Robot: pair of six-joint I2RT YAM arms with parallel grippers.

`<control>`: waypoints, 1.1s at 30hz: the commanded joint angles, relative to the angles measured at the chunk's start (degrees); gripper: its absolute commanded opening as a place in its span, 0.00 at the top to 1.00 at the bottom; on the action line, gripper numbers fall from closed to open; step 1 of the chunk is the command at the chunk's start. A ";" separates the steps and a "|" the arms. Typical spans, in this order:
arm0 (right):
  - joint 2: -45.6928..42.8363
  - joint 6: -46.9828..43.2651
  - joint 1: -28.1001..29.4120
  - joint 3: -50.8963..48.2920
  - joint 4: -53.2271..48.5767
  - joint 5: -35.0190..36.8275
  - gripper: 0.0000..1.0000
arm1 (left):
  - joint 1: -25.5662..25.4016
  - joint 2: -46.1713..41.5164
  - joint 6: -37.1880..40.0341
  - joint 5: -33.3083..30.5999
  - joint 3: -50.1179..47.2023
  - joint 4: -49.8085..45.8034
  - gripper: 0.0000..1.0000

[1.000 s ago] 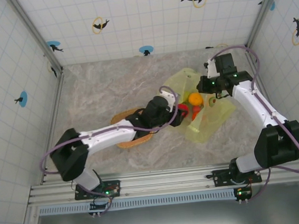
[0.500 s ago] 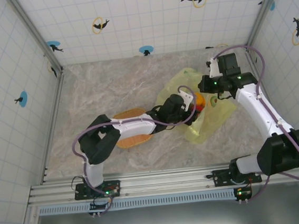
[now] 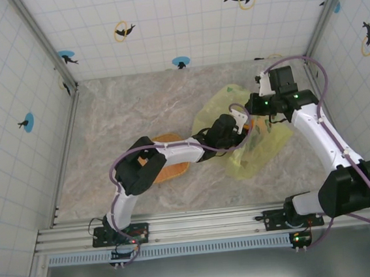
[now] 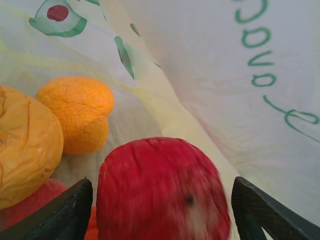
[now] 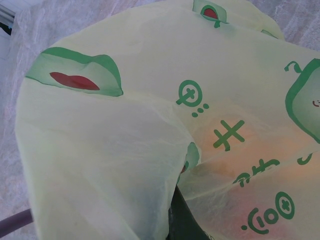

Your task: Place the fruits into the plastic bag

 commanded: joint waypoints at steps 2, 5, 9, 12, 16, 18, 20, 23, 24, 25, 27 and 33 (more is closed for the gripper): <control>-0.72 -0.61 -0.08 -0.72 0.75 0.23 1.00 | -0.21 -2.21 0.61 -0.67 -0.48 1.70 0.20; -0.64 -0.52 -0.08 -0.87 0.88 0.04 1.00 | 0.21 -3.40 0.77 -0.73 -1.81 2.08 0.16; -0.81 -0.77 -0.29 -0.98 0.72 0.31 1.00 | 0.81 -5.81 0.40 -0.59 -4.12 2.31 0.17; -0.81 -1.20 -0.50 -1.33 0.54 1.00 1.00 | 1.14 -9.06 0.68 -0.66 -7.42 2.72 0.18; -0.46 -1.28 -0.79 -2.01 0.96 1.20 1.00 | 1.79 -14.70 2.02 -1.79 -12.99 1.14 0.21; -0.22 -1.05 -0.78 -2.39 1.62 0.85 1.00 | 2.44 -17.61 2.24 -2.39 -15.88 -0.35 0.23; 0.27 -0.80 -0.78 -2.49 2.08 0.58 1.00 | 3.09 -20.83 2.24 -2.29 -19.04 -2.10 0.25; 0.99 -0.58 -0.74 -2.48 2.79 0.31 1.00 | 3.88 -26.21 2.74 -2.21 -23.89 -4.03 0.27; 1.20 -0.52 -0.70 -2.55 3.04 0.23 1.00 | 4.10 -28.12 2.85 -2.19 -25.58 -4.91 0.27; 1.37 -0.45 -0.61 -2.54 3.25 0.16 1.00 | 4.37 -30.19 2.87 -2.26 -27.16 -5.82 0.27; 1.63 -0.51 -0.63 -2.65 3.61 0.04 1.00 | 4.62 -34.05 2.76 -2.23 -29.55 -7.62 0.27; 1.48 -0.16 -0.63 -3.88 4.68 -0.21 1.00 | 5.65 -45.89 2.78 -7.72 -35.54 -16.83 0.27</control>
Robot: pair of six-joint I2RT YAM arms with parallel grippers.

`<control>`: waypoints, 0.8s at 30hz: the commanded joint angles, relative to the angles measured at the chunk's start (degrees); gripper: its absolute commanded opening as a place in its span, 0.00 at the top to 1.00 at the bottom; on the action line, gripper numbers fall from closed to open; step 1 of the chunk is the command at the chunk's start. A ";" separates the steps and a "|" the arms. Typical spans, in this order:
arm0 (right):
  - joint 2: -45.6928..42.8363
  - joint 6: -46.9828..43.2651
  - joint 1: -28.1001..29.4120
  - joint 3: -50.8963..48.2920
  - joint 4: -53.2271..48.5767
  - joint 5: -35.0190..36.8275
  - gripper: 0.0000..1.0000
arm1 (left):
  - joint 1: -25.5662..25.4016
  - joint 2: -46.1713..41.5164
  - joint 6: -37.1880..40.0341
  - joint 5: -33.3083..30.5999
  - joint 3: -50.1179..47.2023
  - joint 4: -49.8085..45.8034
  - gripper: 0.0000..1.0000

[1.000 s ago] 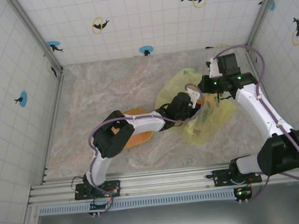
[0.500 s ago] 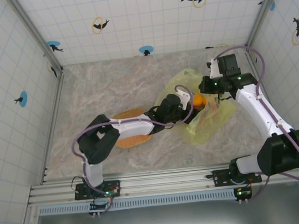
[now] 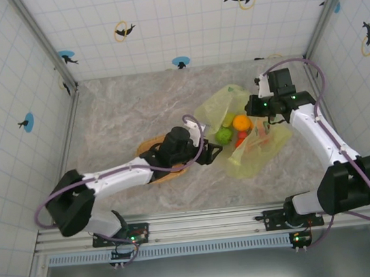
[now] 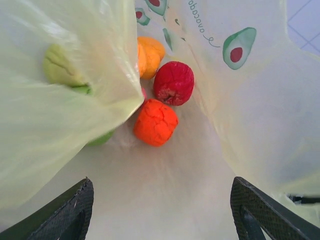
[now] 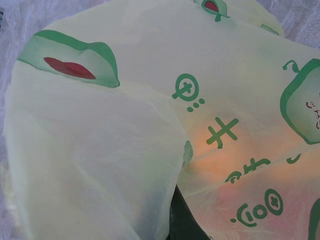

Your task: Place the fruits into the plastic bag

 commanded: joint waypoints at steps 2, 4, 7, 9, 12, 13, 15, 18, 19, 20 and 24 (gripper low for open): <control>0.32 0.32 -0.13 -1.79 2.11 -0.65 1.00 | 1.41 -8.91 0.41 -7.60 -4.12 -9.67 0.26; 0.40 0.27 -0.18 -1.74 2.28 -0.60 1.00 | 2.37 -12.60 -0.97 -11.78 -5.57 -13.52 0.25; 0.40 0.67 -0.08 -1.69 2.72 -0.56 1.00 | 4.34 -16.89 -3.46 -17.06 -7.16 -20.16 0.23; 0.57 0.90 0.05 -1.59 3.15 -0.70 1.00 | 5.70 -17.99 -4.60 -19.49 -7.46 -24.29 0.19; 1.13 1.24 0.48 -1.36 3.44 -0.78 1.00 | 6.40 -17.16 -4.63 -22.95 -6.49 -28.87 0.14; 1.19 1.23 0.61 -1.20 3.45 -0.87 1.00 | 6.40 -16.56 -4.51 -23.53 -6.03 -29.78 0.14; 1.37 1.24 0.96 -1.06 3.37 -0.87 1.00 | 6.40 -14.64 -3.54 -23.23 -4.78 -30.90 0.12; 0.96 1.07 1.06 -1.08 3.00 -0.54 1.00 | 6.40 -10.66 -1.64 -21.26 -1.94 -32.16 0.09; 0.77 0.95 1.01 -1.17 2.84 -0.26 1.00 | 6.40 -9.10 -1.08 -20.54 -0.92 -32.70 0.09; 0.54 0.79 1.03 -1.33 2.63 -0.02 1.00 | 6.25 -7.31 -0.31 -19.71 0.15 -33.16 0.09; -0.12 0.49 0.85 -1.78 2.24 0.19 1.00 | 4.13 -2.15 3.44 -20.72 3.44 -33.57 0.09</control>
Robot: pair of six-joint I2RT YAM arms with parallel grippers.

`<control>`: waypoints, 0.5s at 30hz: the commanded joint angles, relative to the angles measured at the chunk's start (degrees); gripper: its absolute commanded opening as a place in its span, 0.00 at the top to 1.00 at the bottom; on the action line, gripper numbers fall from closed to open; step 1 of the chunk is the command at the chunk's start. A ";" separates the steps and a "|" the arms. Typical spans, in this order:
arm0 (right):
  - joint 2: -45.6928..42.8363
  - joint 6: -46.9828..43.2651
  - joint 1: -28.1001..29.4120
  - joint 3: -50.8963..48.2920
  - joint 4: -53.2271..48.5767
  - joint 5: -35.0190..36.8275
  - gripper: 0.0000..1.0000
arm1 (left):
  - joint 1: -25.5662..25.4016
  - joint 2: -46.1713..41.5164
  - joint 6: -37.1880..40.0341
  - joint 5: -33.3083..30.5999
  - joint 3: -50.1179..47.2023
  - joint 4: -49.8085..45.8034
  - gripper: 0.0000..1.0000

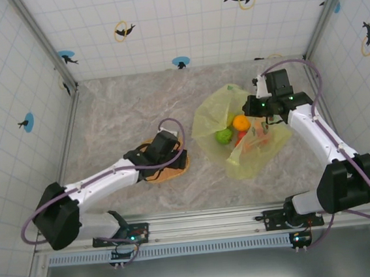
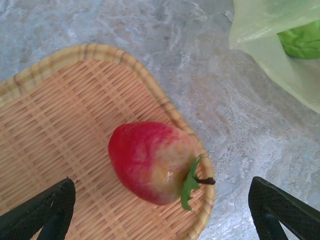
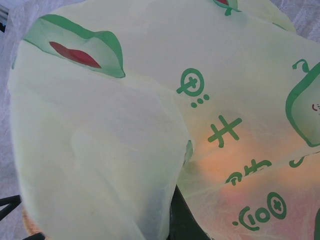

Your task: Place the fruits into the plastic bag

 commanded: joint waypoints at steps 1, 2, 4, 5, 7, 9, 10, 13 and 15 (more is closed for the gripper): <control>-0.93 -0.44 0.03 -1.10 0.24 0.56 1.00 | -1.75 3.39 4.41 -1.04 3.53 -2.75 0.08; -1.02 -0.48 -0.12 -1.13 -0.01 0.64 1.00 | -1.94 4.65 4.75 -1.67 4.20 -3.07 0.08; -1.17 -0.62 -0.14 -1.13 -0.05 0.64 1.00 | -2.07 6.77 4.99 -2.78 5.19 -3.67 0.09; -1.24 -0.58 -0.19 -1.22 -0.03 0.59 1.00 | -2.16 7.75 5.12 -3.23 5.47 -3.75 0.09; -1.28 -0.67 -0.32 -1.22 -0.06 0.53 1.00 | -2.25 9.25 5.41 -3.81 5.88 -3.50 0.09; -1.11 -0.67 -0.41 -1.22 -0.03 0.32 1.00 | -2.25 10.53 5.54 -4.27 5.93 -2.94 0.10; -1.03 -0.66 -0.41 -1.15 -0.04 0.29 1.00 | -2.25 11.07 5.43 -4.80 6.05 -2.83 0.10; -0.84 -0.66 -0.44 -1.04 -0.03 0.16 1.00 | -2.25 12.43 5.25 -6.66 6.14 -2.28 0.12; -0.78 -0.64 -0.44 -1.04 -0.10 0.20 1.00 | -2.25 13.30 5.25 -7.81 6.16 -1.94 0.14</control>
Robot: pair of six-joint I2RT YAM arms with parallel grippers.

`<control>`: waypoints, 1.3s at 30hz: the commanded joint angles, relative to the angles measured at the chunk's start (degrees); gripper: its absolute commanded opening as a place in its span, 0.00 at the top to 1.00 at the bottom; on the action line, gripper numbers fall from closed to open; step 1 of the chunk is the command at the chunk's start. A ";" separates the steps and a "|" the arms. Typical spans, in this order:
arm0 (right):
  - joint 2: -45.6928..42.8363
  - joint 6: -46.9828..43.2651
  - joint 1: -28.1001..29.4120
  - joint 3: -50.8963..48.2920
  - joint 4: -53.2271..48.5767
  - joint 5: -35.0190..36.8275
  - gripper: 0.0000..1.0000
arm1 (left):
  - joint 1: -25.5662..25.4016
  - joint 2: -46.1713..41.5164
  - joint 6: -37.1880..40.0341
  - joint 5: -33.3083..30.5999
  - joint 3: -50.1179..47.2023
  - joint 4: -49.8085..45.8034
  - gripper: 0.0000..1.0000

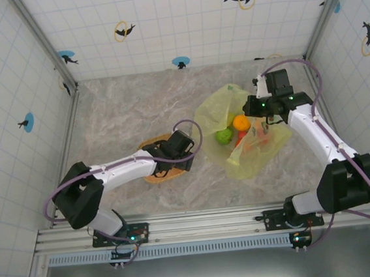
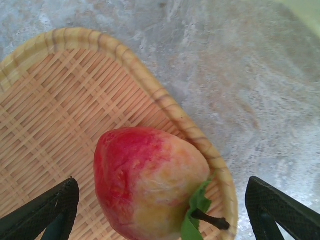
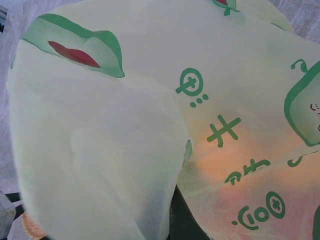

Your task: Place the fruits into the plastic bag

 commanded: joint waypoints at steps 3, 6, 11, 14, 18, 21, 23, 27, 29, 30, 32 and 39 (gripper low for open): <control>-0.84 -0.53 -0.33 -1.20 0.06 0.14 1.00 | -0.18 2.14 1.54 -4.43 1.64 -0.68 0.15; -0.97 -0.66 -0.39 -1.50 0.01 0.22 1.00 | -0.17 3.05 1.56 -5.98 1.65 -1.04 0.16; -0.93 -0.56 -0.41 -1.64 0.10 0.16 1.00 | -0.11 3.54 0.59 -9.19 1.37 -1.51 0.17; -0.85 -0.46 -0.41 -1.68 0.32 0.14 1.00 | -0.19 4.21 0.77 -8.92 1.03 -1.08 0.17; -0.83 -0.55 -0.47 -1.72 0.32 0.05 1.00 | -0.19 5.92 0.46 -8.55 1.51 -1.56 0.18; -0.91 -0.75 -0.41 -1.81 0.11 0.22 1.00 | -0.15 6.49 0.02 -7.70 1.55 -1.44 0.21; -0.85 -0.70 -0.50 -1.83 0.20 0.22 1.00 | -0.18 6.64 -0.18 -7.68 1.54 -1.30 0.23; -0.59 -0.54 -0.50 -1.82 0.41 -0.13 1.00 | -0.18 6.07 -0.38 -8.20 1.16 -1.02 0.32; -0.49 -0.53 -0.50 -1.73 0.36 -0.10 1.00 | -0.19 5.40 -0.63 -8.80 0.89 -1.03 0.36; -0.49 -0.54 -0.50 -1.64 0.40 -0.13 1.00 | -0.14 4.98 -0.75 -9.19 0.76 -1.00 0.38; -0.49 -0.45 -0.47 -1.60 0.47 -0.21 1.00 | -0.09 3.64 -1.36 -10.30 0.13 -0.72 0.40; -0.41 -0.44 -0.50 -1.29 0.42 -0.21 1.00 | -0.19 -4.39 -2.83 -13.32 -2.04 2.12 0.49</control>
